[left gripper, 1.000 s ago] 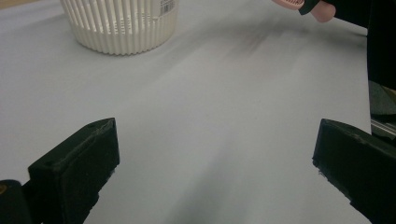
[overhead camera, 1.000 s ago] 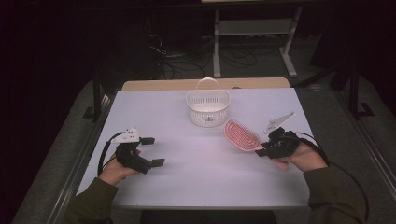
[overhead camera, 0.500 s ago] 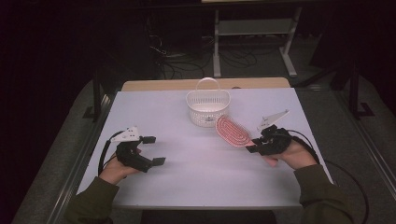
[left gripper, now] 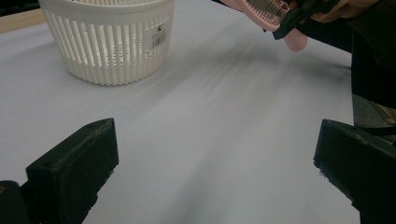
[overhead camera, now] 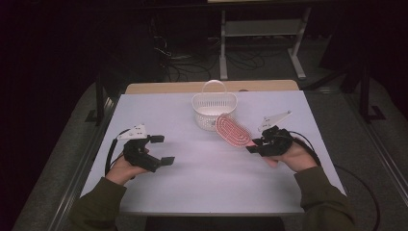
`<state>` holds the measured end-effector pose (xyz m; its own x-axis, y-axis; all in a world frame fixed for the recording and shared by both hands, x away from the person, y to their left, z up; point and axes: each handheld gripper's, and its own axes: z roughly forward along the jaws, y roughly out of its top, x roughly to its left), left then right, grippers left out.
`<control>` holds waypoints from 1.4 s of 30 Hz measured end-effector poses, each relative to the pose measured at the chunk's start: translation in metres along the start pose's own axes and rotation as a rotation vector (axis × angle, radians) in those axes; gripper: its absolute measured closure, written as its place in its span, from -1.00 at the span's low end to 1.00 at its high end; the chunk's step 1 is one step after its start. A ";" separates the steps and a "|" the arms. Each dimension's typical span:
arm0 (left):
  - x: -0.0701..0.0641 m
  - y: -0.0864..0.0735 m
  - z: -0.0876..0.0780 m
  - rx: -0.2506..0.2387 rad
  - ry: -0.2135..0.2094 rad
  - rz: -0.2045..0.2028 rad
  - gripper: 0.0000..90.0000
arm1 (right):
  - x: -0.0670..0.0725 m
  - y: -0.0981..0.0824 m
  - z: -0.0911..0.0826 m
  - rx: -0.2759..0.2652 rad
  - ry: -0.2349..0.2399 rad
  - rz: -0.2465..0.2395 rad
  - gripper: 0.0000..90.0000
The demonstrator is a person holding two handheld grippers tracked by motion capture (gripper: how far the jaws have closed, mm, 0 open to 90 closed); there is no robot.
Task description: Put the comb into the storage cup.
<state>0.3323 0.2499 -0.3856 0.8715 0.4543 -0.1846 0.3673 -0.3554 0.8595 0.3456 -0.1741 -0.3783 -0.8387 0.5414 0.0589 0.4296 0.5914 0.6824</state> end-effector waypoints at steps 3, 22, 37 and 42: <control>-0.001 0.005 0.004 -0.001 -0.008 0.002 -1.00 | 0.001 0.004 0.001 -0.016 -0.003 -0.002 0.52; -0.002 0.039 0.034 -0.016 -0.068 0.009 -1.00 | 0.009 0.010 0.012 -0.075 -0.041 -0.029 0.52; -0.012 0.056 0.046 -0.055 -0.102 0.009 -1.00 | 0.018 0.013 0.015 -0.113 -0.045 -0.036 0.52; -0.013 0.056 0.049 -0.056 -0.096 0.003 -1.00 | 0.019 0.014 0.013 -0.138 -0.047 -0.034 0.52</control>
<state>0.3573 0.1840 -0.3588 0.9009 0.3718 -0.2241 0.3479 -0.3098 0.8849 0.3404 -0.1478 -0.3776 -0.8341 0.5517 0.0015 0.3481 0.5242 0.7772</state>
